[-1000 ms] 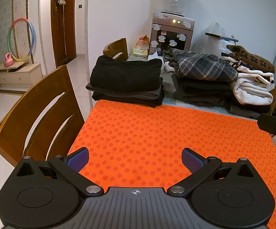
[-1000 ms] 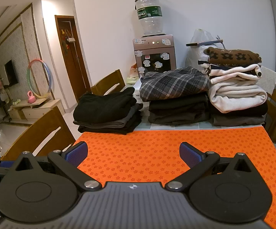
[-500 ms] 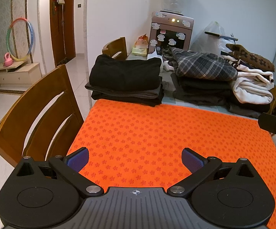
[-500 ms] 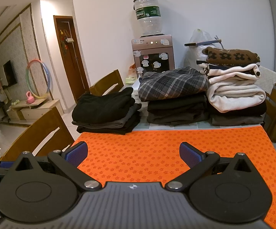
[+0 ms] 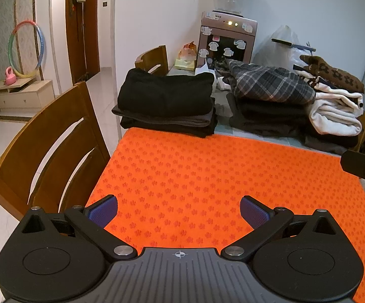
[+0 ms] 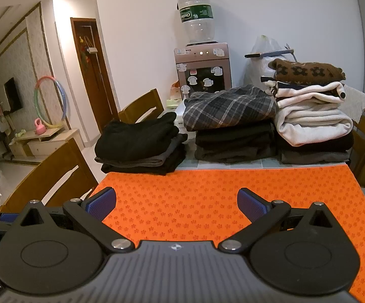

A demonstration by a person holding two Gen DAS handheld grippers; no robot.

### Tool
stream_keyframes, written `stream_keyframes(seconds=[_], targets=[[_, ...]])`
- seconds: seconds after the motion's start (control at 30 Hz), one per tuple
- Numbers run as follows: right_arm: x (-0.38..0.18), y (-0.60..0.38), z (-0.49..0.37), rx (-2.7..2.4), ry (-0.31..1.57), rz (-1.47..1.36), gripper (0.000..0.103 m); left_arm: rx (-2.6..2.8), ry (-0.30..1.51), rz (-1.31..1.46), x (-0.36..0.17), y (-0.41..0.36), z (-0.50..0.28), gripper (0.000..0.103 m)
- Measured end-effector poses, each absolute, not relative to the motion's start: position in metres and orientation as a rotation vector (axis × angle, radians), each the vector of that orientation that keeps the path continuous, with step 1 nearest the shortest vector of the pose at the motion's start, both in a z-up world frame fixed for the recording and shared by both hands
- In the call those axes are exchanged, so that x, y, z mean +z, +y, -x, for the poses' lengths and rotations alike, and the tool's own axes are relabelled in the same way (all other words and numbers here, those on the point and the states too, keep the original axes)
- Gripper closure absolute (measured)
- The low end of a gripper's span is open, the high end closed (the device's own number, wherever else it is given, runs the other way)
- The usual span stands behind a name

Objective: Fold clothes

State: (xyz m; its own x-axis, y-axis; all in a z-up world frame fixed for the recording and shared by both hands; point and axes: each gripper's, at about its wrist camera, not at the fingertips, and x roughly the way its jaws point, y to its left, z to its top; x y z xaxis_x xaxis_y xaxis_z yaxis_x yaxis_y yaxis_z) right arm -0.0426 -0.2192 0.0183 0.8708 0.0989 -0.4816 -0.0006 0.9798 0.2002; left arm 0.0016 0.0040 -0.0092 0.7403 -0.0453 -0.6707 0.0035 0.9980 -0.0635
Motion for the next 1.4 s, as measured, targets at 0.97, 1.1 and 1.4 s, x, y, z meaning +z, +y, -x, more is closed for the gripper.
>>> stream_keyframes(seconds=[0.97,1.1,1.4], targets=[[-0.015,-0.213,-0.030,0.073,0.674,-0.174,0.000,0.017,0.892,0.117,-0.051,0.018,-0.050,0.000],[-0.019,-0.215,-0.066,0.097,0.687,-0.156,0.000,0.085,0.901,0.150,-0.060,0.028,-0.059,0.000],[-0.033,-0.200,-0.186,0.215,0.691,-0.110,0.000,0.189,0.952,0.219,-0.091,0.057,-0.082,0.000]])
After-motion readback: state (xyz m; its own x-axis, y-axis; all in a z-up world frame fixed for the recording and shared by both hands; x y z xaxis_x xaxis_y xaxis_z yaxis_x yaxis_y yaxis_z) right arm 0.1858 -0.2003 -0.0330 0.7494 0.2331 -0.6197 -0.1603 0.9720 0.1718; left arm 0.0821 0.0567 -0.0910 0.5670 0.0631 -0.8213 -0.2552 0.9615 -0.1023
